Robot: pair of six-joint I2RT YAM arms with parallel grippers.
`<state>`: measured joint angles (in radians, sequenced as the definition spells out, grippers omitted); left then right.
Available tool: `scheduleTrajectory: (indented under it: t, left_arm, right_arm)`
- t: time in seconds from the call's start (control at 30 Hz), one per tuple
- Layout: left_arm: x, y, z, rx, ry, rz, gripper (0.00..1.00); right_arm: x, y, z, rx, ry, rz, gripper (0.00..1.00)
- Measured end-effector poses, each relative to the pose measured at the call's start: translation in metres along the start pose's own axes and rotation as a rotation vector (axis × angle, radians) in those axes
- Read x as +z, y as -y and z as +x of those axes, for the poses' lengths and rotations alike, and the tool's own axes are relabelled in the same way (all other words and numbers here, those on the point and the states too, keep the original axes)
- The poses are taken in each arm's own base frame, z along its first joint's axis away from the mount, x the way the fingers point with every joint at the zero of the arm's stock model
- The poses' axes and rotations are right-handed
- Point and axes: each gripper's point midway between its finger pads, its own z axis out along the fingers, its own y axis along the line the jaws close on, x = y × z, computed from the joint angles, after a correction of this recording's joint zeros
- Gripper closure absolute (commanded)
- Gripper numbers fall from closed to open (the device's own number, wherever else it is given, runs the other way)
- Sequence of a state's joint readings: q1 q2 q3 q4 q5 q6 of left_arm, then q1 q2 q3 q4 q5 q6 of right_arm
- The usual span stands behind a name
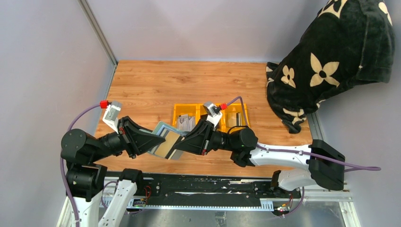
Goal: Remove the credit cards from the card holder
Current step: Remove the credit card from the card holder, then place the credit card in the storage box.
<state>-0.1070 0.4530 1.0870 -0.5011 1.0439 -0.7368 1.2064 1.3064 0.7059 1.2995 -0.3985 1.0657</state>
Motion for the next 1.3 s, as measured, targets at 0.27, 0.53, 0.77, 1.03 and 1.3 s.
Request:
scheduleTrajectory:
  t: [0.27, 0.53, 0.77, 1.03, 1.3]
  left_arm:
    - [0.000, 0.000, -0.001, -0.003, -0.003, 0.003, 1.00]
    - [0.001, 0.005, -0.008, 0.032, 0.003, 0.005, 1.00]
    - [-0.001, 0.003, -0.013, 0.118, 0.004, -0.032, 1.00]
    - [-0.004, -0.010, -0.007, 0.187, -0.016, -0.085, 1.00]
    - [-0.005, -0.013, -0.004, 0.206, -0.027, -0.092, 1.00]
  right_arm:
    - [-0.011, 0.000, 0.004, -0.014, -0.006, 0.014, 1.00]
    - [-0.042, -0.016, 0.000, -0.075, -0.027, 0.057, 1.00]
    - [-0.105, 0.031, -0.063, -0.240, -0.065, 0.486, 1.00]
    - [-0.214, 0.102, -0.112, -0.276, -0.210, 1.142, 1.00]
    - [-0.310, 0.152, -0.098, -0.211, -0.416, 1.564, 1.00]
